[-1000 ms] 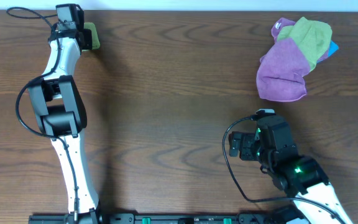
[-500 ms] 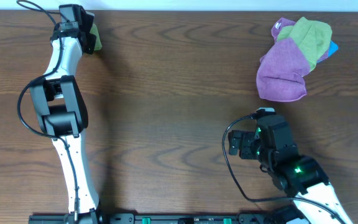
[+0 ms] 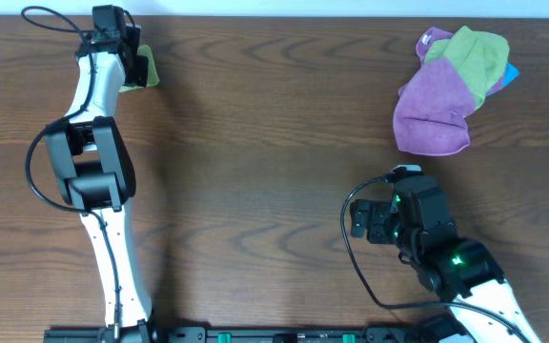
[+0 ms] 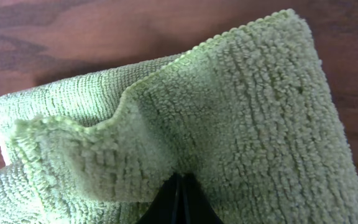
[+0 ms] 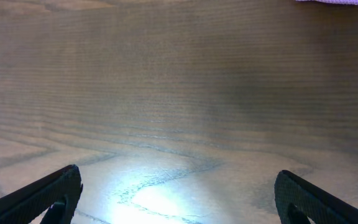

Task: Fold the cloth
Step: 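Hold the folded cloth at the upper-left corner with the left gripper, then open the left gripper and lift it off the green cloth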

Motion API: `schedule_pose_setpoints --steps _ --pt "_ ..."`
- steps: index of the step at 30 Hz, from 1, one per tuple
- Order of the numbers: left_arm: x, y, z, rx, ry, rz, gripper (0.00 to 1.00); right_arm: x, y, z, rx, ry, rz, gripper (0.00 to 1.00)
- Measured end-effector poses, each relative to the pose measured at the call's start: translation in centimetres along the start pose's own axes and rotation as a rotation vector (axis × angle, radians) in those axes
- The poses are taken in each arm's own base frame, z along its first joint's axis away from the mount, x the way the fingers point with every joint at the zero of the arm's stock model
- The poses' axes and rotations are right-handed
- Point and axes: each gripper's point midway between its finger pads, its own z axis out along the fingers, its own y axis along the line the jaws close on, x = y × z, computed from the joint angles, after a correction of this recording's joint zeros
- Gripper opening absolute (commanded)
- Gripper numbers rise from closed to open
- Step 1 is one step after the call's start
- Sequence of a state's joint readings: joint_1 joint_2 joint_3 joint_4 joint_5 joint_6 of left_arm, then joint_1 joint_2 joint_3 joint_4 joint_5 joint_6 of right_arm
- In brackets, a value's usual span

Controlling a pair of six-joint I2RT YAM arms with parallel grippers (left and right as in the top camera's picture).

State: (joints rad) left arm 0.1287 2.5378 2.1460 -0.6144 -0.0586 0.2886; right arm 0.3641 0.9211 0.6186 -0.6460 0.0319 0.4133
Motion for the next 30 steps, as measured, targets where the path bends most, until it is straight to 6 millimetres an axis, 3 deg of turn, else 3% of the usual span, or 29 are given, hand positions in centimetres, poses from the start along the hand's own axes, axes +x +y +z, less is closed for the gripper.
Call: schedule_pose_setpoints --steps 14,21,30 --pt "-1.2 0.7 -0.2 -0.044 -0.04 0.02 0.05 0.0 0.0 0.0 0.0 0.0 0.0 0.99" --pt "-3.9 0.9 -1.9 -0.02 -0.106 -0.03 0.06 0.0 0.0 0.0 0.0 0.0 0.0 0.99" --pt "-3.4 0.1 -2.4 0.017 -0.08 -0.106 0.06 0.0 0.0 0.0 0.002 0.0 0.0 0.99"
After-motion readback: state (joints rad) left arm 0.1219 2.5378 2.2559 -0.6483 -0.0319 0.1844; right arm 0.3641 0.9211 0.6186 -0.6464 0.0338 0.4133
